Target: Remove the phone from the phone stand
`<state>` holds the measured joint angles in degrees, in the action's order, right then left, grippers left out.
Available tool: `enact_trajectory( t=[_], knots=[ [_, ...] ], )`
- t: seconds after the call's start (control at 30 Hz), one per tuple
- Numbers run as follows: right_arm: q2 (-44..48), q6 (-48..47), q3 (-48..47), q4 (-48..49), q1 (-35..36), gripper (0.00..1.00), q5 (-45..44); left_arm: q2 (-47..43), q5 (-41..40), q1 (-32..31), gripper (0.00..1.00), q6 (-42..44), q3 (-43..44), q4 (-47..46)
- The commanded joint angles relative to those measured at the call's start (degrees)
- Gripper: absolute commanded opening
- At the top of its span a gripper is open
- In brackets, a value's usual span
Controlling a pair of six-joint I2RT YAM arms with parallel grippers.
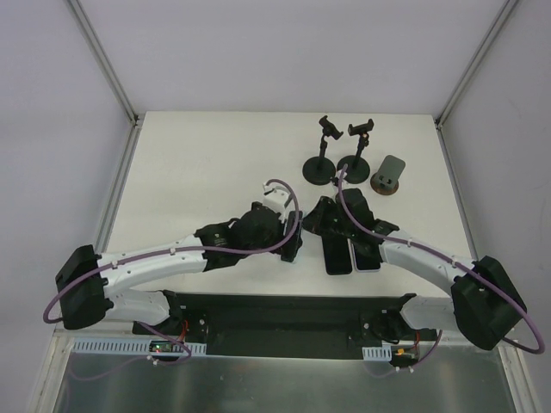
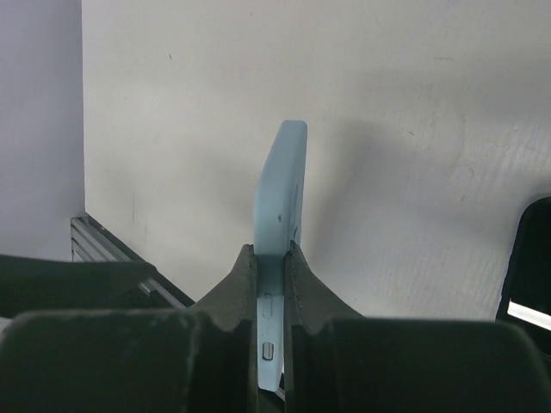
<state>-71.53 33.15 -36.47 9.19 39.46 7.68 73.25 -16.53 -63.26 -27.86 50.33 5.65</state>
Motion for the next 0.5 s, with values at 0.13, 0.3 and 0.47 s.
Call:
enact_trajectory(
  t=[0.13,0.3,0.47],
  knots=[
    [-1.95,-3.61,-0.01,4.61,-3.34,0.01,13.92,-14.27,11.42,14.73,0.94,-2.81,-6.55,-0.73],
    [-5.72,-5.02,-0.09,4.52,-4.74,0.01,17.45,-22.44,19.51,29.41,0.96,-1.15,-6.12,4.18],
    [-10.29,-6.43,-0.80,4.17,-5.54,0.01,20.35,-25.70,21.28,38.12,0.98,7.26,-0.24,12.00]
  ],
)
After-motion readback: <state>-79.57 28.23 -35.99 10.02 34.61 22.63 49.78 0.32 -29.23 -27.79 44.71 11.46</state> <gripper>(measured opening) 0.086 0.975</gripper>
